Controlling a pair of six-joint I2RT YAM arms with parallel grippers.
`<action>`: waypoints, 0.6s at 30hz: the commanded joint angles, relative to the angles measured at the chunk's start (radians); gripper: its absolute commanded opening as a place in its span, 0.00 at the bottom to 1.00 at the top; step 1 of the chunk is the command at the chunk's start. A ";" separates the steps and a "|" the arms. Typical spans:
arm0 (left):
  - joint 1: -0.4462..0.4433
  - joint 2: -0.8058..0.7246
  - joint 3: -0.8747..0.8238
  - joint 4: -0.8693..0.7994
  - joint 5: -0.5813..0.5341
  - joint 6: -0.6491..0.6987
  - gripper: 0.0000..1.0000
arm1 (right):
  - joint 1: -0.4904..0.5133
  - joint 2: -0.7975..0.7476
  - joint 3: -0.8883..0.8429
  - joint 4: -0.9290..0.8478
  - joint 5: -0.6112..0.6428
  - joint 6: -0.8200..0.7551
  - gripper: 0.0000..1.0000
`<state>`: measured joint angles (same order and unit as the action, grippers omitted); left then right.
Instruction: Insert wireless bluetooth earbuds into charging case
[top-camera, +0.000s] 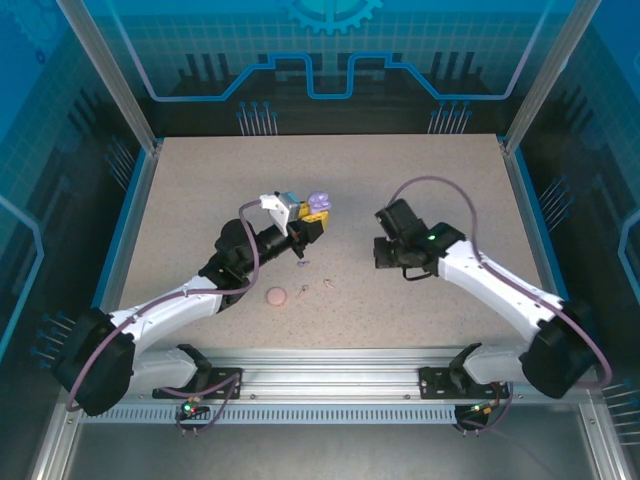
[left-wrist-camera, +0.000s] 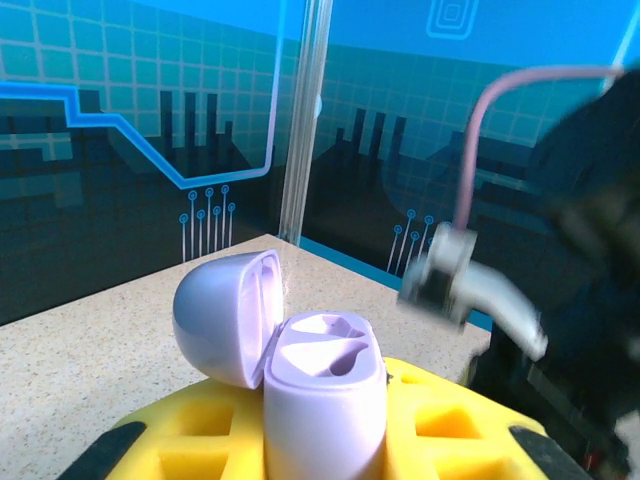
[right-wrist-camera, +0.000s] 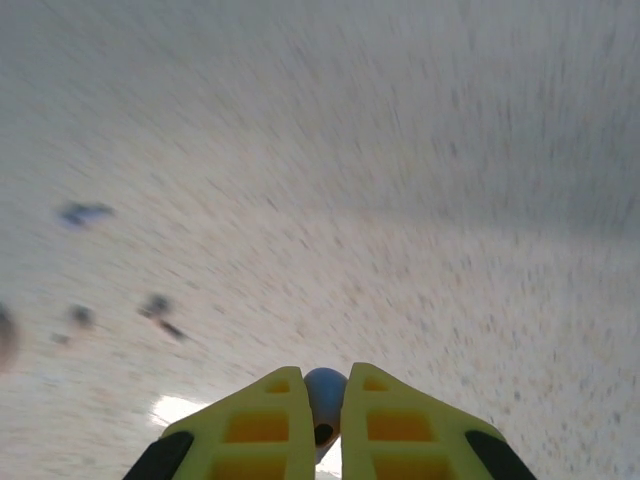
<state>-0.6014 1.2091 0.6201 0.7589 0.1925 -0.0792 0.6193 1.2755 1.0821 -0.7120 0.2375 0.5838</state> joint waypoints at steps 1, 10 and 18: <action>-0.010 0.005 0.044 -0.003 0.052 0.013 0.00 | 0.002 -0.078 0.114 -0.003 0.009 -0.092 0.10; -0.018 0.042 0.103 -0.012 0.140 0.014 0.00 | 0.026 -0.149 0.294 0.160 -0.156 -0.254 0.10; -0.034 0.092 0.181 0.000 0.211 0.049 0.00 | 0.063 -0.210 0.219 0.396 -0.273 -0.336 0.10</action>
<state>-0.6235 1.2823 0.7490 0.7376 0.3443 -0.0677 0.6674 1.0935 1.3323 -0.4477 0.0364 0.3050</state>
